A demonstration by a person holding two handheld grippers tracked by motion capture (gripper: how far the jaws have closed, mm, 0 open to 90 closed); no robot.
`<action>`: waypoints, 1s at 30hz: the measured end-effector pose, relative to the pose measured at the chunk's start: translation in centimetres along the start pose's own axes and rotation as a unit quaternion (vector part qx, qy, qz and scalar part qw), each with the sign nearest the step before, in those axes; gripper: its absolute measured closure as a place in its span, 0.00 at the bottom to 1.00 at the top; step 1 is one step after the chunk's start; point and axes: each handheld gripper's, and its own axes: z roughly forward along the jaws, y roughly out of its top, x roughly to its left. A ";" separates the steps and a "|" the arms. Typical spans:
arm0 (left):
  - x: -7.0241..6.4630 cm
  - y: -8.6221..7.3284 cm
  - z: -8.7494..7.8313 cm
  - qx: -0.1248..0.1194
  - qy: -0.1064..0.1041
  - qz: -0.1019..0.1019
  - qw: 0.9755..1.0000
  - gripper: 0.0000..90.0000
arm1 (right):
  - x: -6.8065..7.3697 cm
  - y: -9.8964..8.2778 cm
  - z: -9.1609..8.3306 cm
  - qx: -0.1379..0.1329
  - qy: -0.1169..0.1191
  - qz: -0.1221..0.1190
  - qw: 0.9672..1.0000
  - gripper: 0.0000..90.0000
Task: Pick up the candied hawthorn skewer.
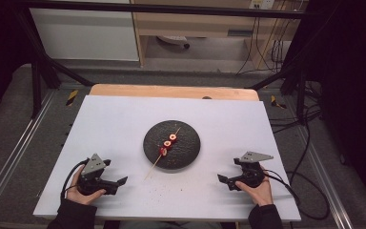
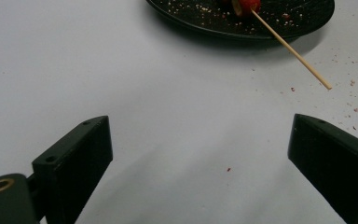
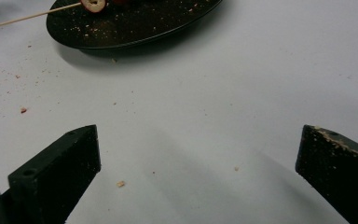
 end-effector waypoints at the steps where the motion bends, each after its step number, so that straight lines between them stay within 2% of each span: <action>1: 0.0 0.0 0.0 0.000 0.000 -0.001 1.000 0.07 | 0.0 0.0 0.0 0.000 0.001 0.000 1.000 0.01; 17: -0.3 0.5 0.2 0.009 -0.001 -0.003 1.000 0.06 | 0.1 0.0 -0.1 -0.001 0.003 0.004 1.000 0.01; 30: -1.3 1.8 0.4 0.018 -0.003 0.010 1.000 0.06 | 0.1 0.1 -0.1 -0.002 -0.001 0.003 1.000 0.01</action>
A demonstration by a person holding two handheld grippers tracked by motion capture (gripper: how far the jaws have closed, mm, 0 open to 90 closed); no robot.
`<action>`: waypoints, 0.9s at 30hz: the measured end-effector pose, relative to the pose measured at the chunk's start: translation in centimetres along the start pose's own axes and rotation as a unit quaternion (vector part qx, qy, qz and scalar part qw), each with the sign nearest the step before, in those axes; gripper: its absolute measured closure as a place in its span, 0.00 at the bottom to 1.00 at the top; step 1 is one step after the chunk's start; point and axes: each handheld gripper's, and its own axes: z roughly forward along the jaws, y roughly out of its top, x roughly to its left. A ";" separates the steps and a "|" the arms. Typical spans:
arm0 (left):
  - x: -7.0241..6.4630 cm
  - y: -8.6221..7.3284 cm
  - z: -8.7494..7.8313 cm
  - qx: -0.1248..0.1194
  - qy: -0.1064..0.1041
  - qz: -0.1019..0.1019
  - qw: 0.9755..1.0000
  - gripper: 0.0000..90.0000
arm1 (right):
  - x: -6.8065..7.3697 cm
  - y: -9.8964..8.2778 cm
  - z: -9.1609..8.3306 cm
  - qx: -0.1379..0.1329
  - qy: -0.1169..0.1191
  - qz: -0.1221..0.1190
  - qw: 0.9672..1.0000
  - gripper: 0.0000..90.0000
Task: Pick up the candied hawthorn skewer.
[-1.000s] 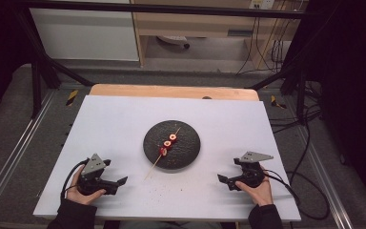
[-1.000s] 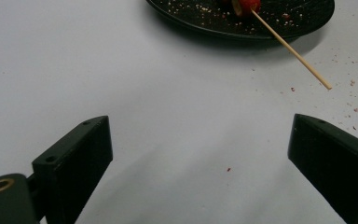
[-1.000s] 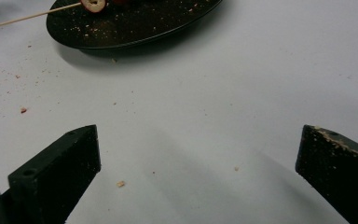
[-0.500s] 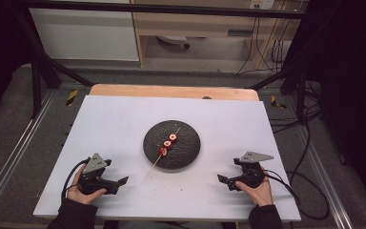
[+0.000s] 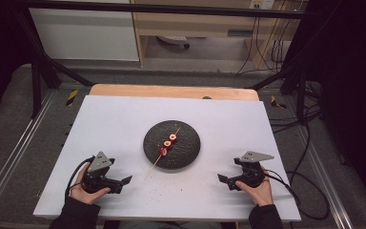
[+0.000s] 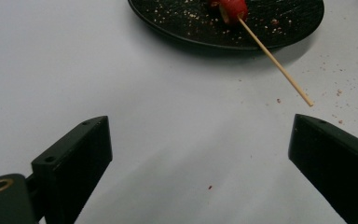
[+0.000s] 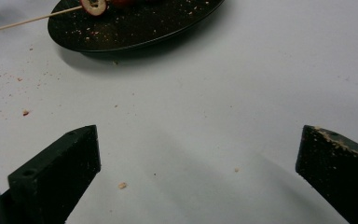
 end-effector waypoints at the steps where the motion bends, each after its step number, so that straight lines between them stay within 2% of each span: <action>1: 0.0 0.0 0.0 0.000 0.000 0.000 1.000 0.06 | 0.0 0.0 0.0 0.000 0.000 0.000 1.000 0.01; 15: -0.8 2.0 0.6 0.005 0.000 -0.007 1.000 0.06 | 0.0 0.0 0.1 0.005 -0.002 0.000 1.000 0.01; 27: -1.9 4.4 2.1 0.025 0.007 -0.008 1.000 0.09 | 0.0 0.0 0.1 0.007 -0.004 0.000 1.000 0.01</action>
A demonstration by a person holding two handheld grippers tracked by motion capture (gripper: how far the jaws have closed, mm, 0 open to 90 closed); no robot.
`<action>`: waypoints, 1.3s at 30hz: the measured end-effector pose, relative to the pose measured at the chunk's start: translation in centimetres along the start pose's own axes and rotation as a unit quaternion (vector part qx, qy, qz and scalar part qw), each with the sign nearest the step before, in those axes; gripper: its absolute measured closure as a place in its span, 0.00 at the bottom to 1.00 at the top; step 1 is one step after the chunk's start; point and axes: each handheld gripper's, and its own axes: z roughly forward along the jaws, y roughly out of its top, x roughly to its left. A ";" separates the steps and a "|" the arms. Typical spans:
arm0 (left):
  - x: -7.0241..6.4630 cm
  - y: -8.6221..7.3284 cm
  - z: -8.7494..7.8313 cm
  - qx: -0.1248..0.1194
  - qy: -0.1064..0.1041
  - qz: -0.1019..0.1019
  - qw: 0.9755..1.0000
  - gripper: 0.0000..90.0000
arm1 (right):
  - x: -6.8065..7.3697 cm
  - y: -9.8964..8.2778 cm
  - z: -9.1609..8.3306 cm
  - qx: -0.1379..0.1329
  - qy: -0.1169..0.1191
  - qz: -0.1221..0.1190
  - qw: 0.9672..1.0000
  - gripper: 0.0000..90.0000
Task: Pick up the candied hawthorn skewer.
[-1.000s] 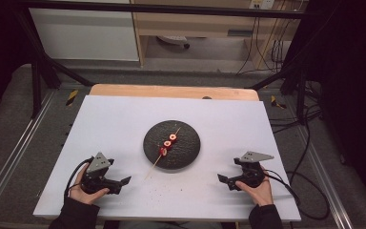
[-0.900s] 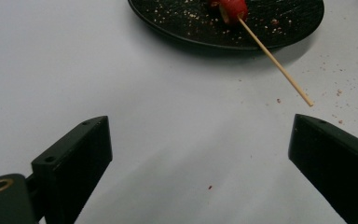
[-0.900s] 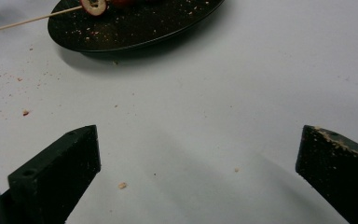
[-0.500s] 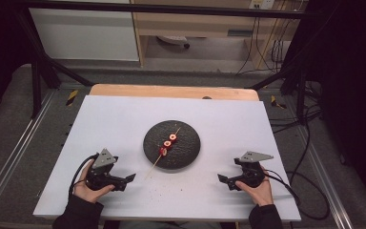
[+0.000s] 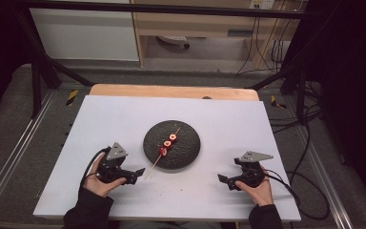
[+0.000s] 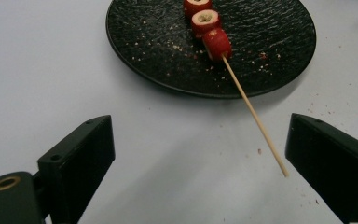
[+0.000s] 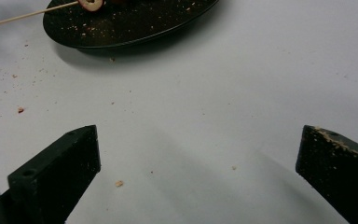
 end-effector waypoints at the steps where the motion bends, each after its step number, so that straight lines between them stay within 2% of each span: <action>1: -0.1 0.2 0.1 0.001 0.001 0.000 1.000 0.09 | 0.0 0.0 0.0 0.000 0.000 0.000 1.000 0.01; 8: -0.7 1.5 1.3 0.015 0.008 0.003 1.000 0.15 | 0.0 0.0 0.0 0.000 0.000 -0.001 1.000 0.01; 15: -1.5 2.7 2.6 0.023 0.012 0.003 1.000 0.27 | 0.0 0.0 0.0 0.002 -0.001 -0.002 1.000 0.01; 21: -2.0 3.3 3.8 0.030 0.011 0.001 0.999 0.43 | 0.0 0.0 0.1 0.002 0.000 -0.001 1.000 0.01; 22: -2.1 3.4 4.0 0.031 0.011 0.000 0.999 0.43 | 0.0 0.0 0.1 0.002 0.000 -0.001 1.000 0.01; 29: -2.8 4.3 5.0 0.038 0.019 0.007 0.999 0.60 | 0.0 0.0 0.1 0.002 0.001 0.001 1.000 0.01; 34: -3.3 4.4 5.8 0.050 0.020 0.010 0.998 0.72 | 0.0 0.0 0.1 0.002 0.001 0.001 1.000 0.01; 39: -3.7 4.4 6.4 0.060 0.021 0.013 0.998 0.79 | 0.0 0.0 0.1 0.001 0.001 0.001 1.000 0.01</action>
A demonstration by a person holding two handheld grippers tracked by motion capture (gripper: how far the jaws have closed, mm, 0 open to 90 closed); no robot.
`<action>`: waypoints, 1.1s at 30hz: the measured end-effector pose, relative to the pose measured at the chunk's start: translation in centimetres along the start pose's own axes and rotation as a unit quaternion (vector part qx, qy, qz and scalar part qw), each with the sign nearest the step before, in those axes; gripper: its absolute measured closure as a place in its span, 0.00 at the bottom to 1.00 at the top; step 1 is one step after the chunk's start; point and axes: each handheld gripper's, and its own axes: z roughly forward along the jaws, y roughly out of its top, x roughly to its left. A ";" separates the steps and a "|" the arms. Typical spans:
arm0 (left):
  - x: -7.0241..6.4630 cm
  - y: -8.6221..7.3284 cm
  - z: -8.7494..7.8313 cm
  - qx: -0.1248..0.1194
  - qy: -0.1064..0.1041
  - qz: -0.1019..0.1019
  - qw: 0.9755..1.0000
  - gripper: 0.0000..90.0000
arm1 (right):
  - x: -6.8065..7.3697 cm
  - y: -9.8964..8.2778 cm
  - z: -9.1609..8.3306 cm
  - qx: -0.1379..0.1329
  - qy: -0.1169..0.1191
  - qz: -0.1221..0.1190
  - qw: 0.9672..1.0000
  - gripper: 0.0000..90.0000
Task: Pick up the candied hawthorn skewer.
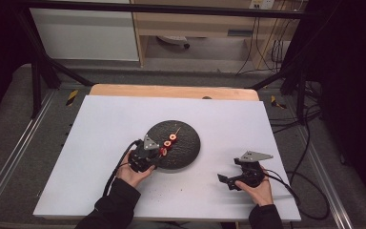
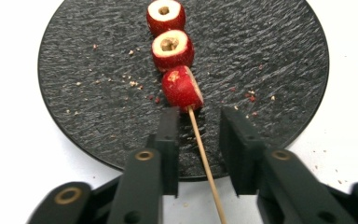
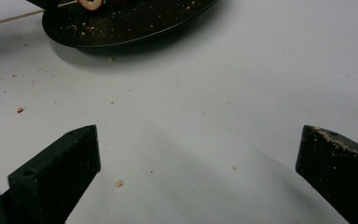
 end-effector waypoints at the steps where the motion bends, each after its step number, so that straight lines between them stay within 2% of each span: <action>1: 0.0 0.0 0.1 0.002 0.001 0.000 1.000 0.80 | 0.0 0.0 0.0 0.000 0.000 0.000 1.000 0.01; 6: -0.1 -0.1 0.3 0.010 0.004 -0.001 1.000 0.87 | 0.0 0.0 0.0 0.000 0.000 -0.001 1.000 0.01; 17: -0.3 -0.2 0.7 0.009 0.012 -0.009 1.000 0.97 | 0.0 0.0 0.0 -0.001 0.002 -0.001 1.000 0.01; 25: -0.4 -0.5 0.6 -0.003 0.014 -0.011 1.000 0.98 | 0.0 0.0 0.0 -0.001 0.002 0.000 1.000 0.01; 33: -0.4 -0.7 -0.1 -0.034 0.005 -0.011 0.999 0.98 | 0.0 0.0 0.0 -0.001 0.002 0.002 1.000 0.01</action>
